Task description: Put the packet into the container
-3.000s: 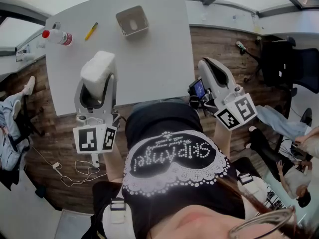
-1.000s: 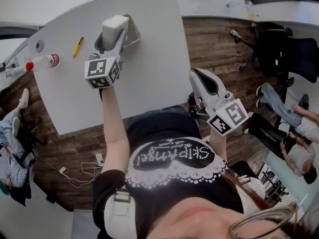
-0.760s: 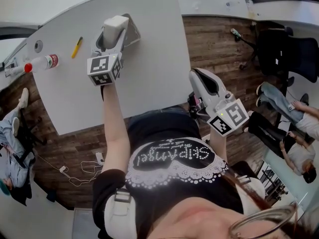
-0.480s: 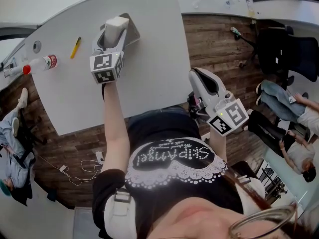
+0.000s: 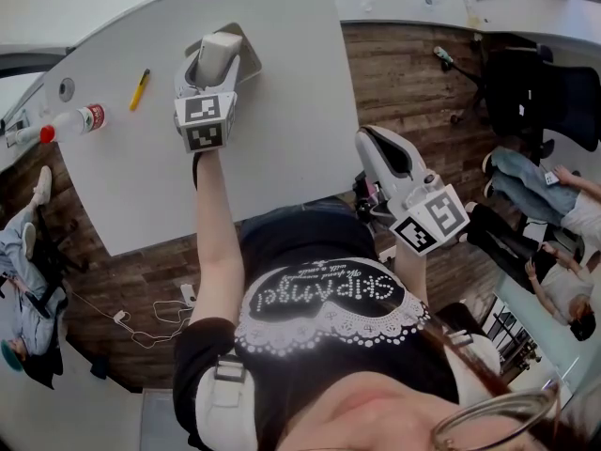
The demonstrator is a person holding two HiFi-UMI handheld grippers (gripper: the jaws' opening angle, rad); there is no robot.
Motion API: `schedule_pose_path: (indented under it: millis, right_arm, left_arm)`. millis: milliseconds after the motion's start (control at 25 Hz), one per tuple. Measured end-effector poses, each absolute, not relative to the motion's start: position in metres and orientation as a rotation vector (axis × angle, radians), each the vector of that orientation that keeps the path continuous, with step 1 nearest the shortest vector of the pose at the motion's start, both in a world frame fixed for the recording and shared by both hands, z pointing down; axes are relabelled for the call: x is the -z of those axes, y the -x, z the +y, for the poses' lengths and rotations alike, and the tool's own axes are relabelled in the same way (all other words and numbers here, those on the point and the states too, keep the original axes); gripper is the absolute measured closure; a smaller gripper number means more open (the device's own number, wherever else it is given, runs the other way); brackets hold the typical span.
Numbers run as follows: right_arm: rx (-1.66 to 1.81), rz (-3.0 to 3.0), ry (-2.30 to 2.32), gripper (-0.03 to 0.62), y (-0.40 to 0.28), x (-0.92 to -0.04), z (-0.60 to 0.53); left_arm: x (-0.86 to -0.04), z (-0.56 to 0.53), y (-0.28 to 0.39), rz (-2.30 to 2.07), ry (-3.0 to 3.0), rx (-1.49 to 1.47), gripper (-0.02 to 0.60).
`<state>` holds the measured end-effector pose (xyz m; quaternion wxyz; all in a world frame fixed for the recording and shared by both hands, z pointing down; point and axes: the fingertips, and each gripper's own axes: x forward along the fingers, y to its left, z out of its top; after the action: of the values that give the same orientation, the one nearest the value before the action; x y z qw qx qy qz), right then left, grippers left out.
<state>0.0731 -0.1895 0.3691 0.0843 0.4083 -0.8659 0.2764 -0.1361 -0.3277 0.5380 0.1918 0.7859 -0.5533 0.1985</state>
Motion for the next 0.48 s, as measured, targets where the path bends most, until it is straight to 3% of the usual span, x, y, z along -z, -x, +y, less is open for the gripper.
schedule_pose_path:
  millis: [480]
  right_arm:
    - [-0.811,-2.577,-1.255,0.579,-0.082,-0.365,-0.189]
  left_arm:
    - [-0.548,-0.323,0.137,-1.531,-2.206,-0.67,0.287]
